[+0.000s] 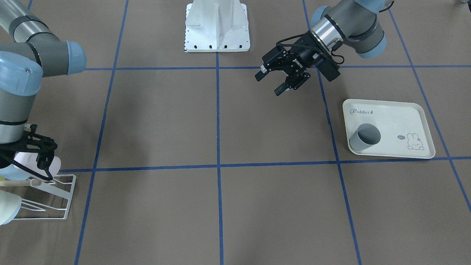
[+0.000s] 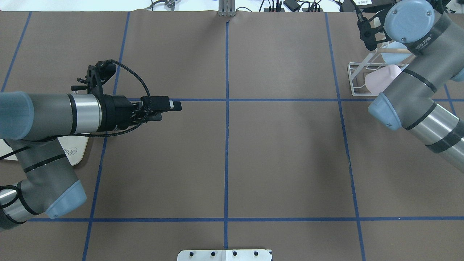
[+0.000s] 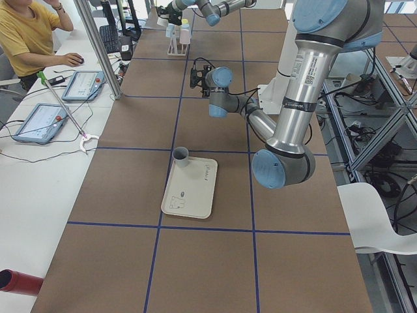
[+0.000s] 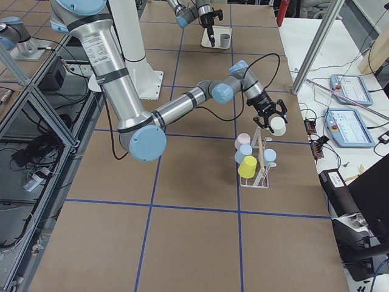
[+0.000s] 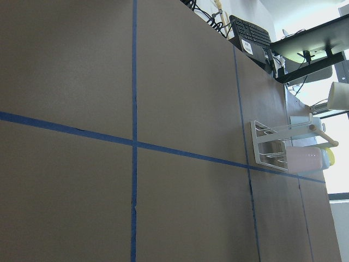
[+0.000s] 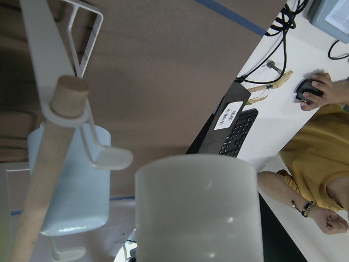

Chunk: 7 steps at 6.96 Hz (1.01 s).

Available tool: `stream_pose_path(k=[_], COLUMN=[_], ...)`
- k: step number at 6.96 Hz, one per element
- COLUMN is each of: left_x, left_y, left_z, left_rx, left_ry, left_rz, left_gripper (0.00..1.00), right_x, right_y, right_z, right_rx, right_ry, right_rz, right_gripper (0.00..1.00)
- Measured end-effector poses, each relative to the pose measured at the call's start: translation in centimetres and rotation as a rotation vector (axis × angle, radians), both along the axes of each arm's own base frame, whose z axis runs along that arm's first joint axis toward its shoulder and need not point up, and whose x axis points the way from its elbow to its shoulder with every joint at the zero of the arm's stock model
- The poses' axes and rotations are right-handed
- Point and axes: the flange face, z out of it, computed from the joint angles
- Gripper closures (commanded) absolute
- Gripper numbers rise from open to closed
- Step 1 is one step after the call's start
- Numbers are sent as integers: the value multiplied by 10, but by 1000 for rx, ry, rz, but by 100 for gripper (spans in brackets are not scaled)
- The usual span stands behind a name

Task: Transfer IKEA cup to right arm and place on rack

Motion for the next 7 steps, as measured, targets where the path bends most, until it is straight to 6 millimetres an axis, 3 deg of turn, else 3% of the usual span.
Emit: stream_pose_path(k=[4,7], left_x=[0,0], left_y=[0,-1], left_z=[-1,0], left_rx=[0,-1], left_ry=[2,2], left_rz=[-6,-9], left_gripper=[0,0], right_x=[1,-3], right_y=[3,4], right_z=[26,32], right_rx=[-19,-25], right_ry=[34,47], right_rz=[-38,-47], right_gripper=[90,90])
